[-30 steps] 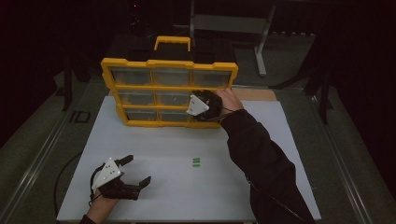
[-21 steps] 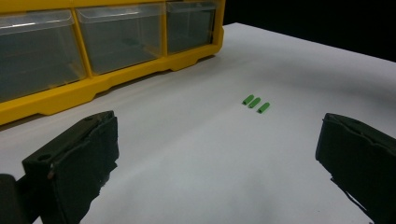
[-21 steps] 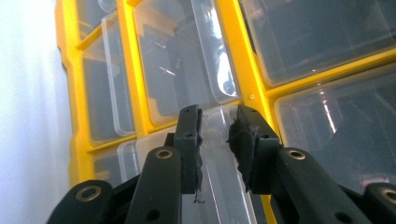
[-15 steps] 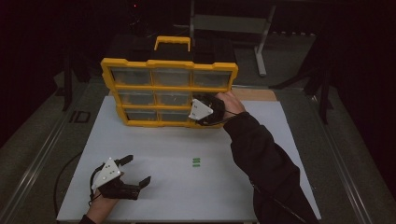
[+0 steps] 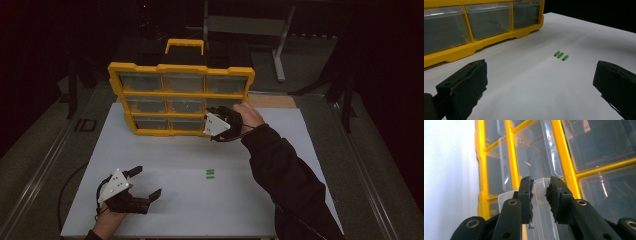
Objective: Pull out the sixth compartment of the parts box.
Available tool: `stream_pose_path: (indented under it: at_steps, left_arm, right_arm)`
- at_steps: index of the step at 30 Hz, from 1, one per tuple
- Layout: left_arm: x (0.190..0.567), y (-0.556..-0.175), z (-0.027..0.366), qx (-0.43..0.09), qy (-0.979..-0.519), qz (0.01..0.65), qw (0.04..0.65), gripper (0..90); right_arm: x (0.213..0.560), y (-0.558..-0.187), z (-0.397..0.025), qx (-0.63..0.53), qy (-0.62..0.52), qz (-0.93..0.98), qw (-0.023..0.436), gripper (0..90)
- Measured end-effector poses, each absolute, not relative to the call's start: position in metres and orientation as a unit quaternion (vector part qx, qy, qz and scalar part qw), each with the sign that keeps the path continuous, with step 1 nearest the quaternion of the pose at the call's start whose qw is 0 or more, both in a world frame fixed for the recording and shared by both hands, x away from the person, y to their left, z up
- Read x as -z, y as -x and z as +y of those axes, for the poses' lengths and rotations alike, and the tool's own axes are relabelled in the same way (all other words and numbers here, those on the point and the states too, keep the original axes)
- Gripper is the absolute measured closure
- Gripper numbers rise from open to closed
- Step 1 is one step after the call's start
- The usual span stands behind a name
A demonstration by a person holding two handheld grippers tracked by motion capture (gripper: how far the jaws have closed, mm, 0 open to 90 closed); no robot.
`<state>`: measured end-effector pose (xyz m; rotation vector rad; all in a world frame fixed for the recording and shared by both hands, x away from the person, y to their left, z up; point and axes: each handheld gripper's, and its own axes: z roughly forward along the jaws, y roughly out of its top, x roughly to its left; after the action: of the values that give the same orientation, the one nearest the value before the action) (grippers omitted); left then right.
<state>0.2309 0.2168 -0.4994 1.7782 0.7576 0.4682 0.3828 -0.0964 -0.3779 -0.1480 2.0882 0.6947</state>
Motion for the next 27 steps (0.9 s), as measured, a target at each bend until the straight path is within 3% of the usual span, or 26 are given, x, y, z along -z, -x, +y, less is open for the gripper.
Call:
stream_pose_path:
  at_steps: [27]
  left_arm:
    - [0.499,-0.231,0.216,-0.198,-0.750,0.318,0.545,0.0]
  right_arm:
    - [0.374,-0.350,-0.096,-0.299,0.094,0.848,0.427,74.0]
